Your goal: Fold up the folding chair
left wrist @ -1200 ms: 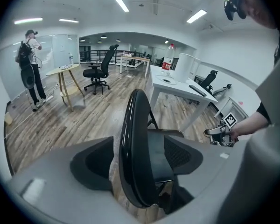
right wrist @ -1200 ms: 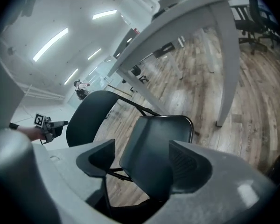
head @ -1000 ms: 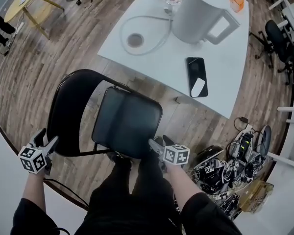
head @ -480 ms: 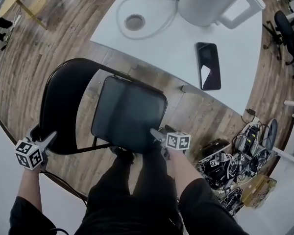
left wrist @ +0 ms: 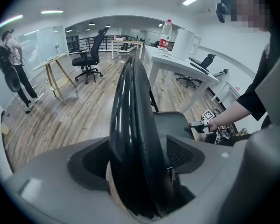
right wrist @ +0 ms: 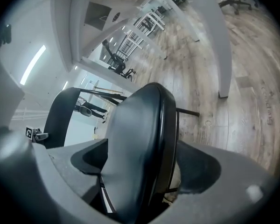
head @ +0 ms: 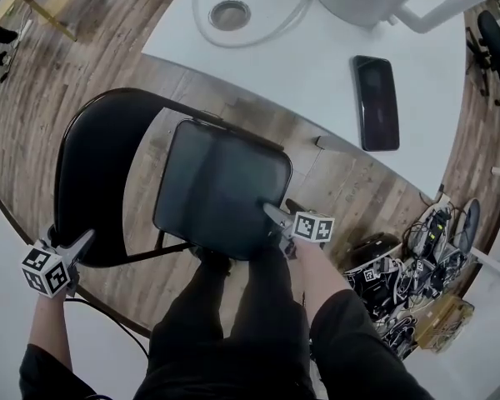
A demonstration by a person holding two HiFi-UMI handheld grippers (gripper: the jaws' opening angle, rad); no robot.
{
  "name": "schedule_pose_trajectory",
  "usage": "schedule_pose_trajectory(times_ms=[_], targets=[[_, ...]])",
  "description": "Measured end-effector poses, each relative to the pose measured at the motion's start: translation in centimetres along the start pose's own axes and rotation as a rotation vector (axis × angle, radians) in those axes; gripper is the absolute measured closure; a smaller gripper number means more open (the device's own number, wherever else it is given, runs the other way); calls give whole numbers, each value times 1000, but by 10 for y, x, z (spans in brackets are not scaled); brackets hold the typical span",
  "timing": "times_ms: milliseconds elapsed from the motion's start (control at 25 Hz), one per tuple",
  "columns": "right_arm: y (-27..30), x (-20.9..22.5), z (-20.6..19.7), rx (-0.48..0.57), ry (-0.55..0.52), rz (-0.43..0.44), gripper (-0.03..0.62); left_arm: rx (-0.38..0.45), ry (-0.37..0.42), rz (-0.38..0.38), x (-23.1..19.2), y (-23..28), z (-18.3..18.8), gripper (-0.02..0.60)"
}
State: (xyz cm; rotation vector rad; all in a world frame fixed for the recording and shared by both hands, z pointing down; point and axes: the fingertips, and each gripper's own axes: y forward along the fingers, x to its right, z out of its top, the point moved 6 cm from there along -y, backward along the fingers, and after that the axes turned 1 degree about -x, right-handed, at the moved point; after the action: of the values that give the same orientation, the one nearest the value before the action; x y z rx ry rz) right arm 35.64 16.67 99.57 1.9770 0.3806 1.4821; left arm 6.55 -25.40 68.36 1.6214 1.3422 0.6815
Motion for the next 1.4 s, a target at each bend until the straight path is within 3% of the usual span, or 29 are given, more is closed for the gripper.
schedule_pose_trajectory(times_ms=[520, 800, 960, 1040, 1120, 1160, 1400], targets=[[43, 20, 13, 1, 9, 67, 146, 50, 6, -10, 3, 2, -3, 204], [57, 27, 14, -16, 48, 176, 146, 53, 4, -11, 7, 0, 4, 223], [62, 28, 12, -24, 86, 245, 149, 38, -17, -49, 11, -1, 8, 254], [63, 25, 11, -24, 127, 303, 170, 41, -49, -81, 9, -2, 7, 281], [63, 21, 10, -18, 165, 370, 265, 44, -76, -110, 8, -1, 8, 309], [63, 21, 10, -15, 175, 384, 283, 42, -84, -122, 8, -1, 7, 320], [64, 17, 10, -10, 196, 408, 290, 24, -107, -153, 9, -1, 1, 355]])
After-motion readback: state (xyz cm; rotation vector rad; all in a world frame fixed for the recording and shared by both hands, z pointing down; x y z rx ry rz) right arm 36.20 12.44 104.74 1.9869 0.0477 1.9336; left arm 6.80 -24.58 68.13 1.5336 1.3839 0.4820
